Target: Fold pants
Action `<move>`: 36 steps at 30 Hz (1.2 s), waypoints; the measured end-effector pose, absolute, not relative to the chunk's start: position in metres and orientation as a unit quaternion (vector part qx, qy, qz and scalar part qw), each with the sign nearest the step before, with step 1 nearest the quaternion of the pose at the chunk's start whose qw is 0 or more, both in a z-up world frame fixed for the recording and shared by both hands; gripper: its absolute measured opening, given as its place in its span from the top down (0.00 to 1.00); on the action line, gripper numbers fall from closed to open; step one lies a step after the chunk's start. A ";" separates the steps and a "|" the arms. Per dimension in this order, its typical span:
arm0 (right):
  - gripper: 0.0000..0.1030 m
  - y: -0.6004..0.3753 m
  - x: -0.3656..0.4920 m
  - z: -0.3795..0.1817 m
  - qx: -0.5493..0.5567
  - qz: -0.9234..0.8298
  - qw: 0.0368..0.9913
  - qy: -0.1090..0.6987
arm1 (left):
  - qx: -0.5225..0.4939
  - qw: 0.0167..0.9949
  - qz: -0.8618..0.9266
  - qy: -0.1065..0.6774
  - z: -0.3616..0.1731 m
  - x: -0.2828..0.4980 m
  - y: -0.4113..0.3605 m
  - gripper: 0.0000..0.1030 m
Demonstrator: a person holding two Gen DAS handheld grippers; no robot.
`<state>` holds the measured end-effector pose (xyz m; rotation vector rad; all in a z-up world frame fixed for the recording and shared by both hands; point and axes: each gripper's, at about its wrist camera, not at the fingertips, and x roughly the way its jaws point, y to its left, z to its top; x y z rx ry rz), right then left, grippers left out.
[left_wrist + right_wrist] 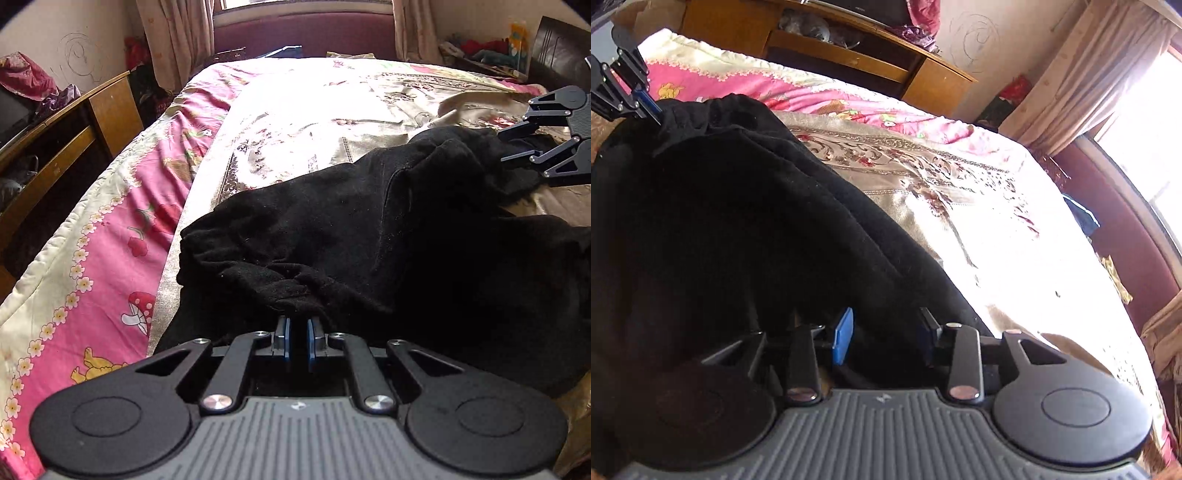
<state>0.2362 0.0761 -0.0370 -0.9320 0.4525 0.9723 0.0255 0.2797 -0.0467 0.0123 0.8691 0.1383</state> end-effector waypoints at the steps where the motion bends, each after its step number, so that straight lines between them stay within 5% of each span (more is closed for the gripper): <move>1: 0.62 0.082 0.244 -0.041 -0.436 0.452 0.749 0.210 | 0.006 0.905 0.064 0.421 -0.047 0.025 0.279 0.76; 14: 0.53 0.107 0.257 -0.054 -0.470 0.513 0.700 0.162 | 0.057 0.910 0.028 0.411 -0.027 0.003 0.252 0.41; 24: 0.46 0.115 0.253 -0.059 -0.520 0.498 0.685 0.115 | 0.235 0.865 0.011 0.442 -0.056 0.037 0.239 0.38; 27: 0.46 0.115 0.254 -0.061 -0.528 0.504 0.674 0.115 | 0.257 0.855 -0.004 0.451 -0.062 0.042 0.233 0.48; 29: 0.48 0.116 0.258 -0.062 -0.520 0.509 0.675 0.122 | 0.239 0.860 -0.001 0.451 -0.059 0.046 0.237 0.62; 30: 0.62 0.118 0.264 -0.062 -0.510 0.507 0.680 0.144 | 0.220 0.864 0.007 0.452 -0.056 0.049 0.243 0.67; 31: 0.92 0.120 0.268 -0.061 -0.500 0.505 0.684 0.167 | 0.201 0.871 0.018 0.449 -0.051 0.051 0.250 0.68; 32: 0.99 0.119 0.272 -0.057 -0.484 0.499 0.693 0.192 | 0.191 0.876 0.025 0.442 -0.047 0.052 0.255 0.71; 36: 1.00 0.103 0.267 -0.041 -0.454 0.500 0.707 0.212 | 0.185 0.886 0.057 0.420 -0.033 0.052 0.265 0.72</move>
